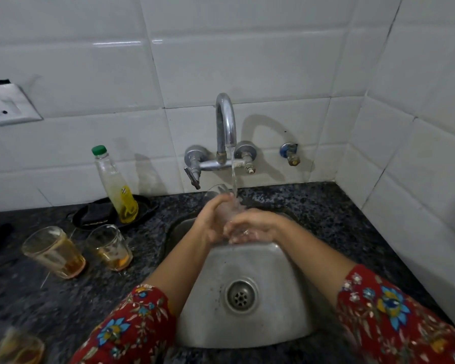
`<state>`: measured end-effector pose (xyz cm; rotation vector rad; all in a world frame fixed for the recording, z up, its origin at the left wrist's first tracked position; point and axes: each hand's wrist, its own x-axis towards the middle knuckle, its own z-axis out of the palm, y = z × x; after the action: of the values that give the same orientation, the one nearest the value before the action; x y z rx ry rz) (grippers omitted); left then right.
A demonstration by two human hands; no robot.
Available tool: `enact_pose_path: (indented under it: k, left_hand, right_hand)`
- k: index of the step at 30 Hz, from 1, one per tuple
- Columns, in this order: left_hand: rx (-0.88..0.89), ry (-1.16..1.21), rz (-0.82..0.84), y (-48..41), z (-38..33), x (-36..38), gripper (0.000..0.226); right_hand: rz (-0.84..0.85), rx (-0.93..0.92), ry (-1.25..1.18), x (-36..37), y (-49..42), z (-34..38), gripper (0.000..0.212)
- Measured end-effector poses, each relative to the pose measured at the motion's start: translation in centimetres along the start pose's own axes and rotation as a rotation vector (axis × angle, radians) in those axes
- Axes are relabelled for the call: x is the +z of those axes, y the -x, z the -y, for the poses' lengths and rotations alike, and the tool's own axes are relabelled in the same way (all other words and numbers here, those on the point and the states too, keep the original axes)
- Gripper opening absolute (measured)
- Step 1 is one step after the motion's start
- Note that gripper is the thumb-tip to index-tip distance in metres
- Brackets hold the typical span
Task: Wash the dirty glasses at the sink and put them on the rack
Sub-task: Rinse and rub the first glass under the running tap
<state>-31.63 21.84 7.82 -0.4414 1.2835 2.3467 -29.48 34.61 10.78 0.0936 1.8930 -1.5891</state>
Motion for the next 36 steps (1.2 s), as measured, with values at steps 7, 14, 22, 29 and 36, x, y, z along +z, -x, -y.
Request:
enact_pose_path:
  k: [7, 14, 22, 29, 36]
  left_hand:
    - [0.102, -0.227, -0.153, 0.3, 1.9, 1.9, 0.016]
    - [0.179, -0.138, 0.106, 0.7, 1.8, 0.8, 0.015]
    - [0.272, -0.289, 0.227, 0.9, 1.4, 0.4, 0.042]
    - [0.207, -0.39, 0.383, 0.9, 0.8, -0.6, 0.039]
    - [0.249, -0.423, 0.175, 0.7, 1.0, 0.1, 0.021]
  right_hand:
    - [-0.369, -0.183, 0.358, 1.6, -0.8, -3.0, 0.008]
    - [-0.179, -0.167, 0.013, 0.7, 0.6, -3.7, 0.024]
    - [-0.085, -0.3, -0.065, 1.0, 0.6, -5.2, 0.03]
    - [0.28, -0.188, -0.219, -1.0, 0.3, -6.1, 0.023]
    - [0.042, -0.227, -0.259, 1.2, -0.8, -5.9, 0.035]
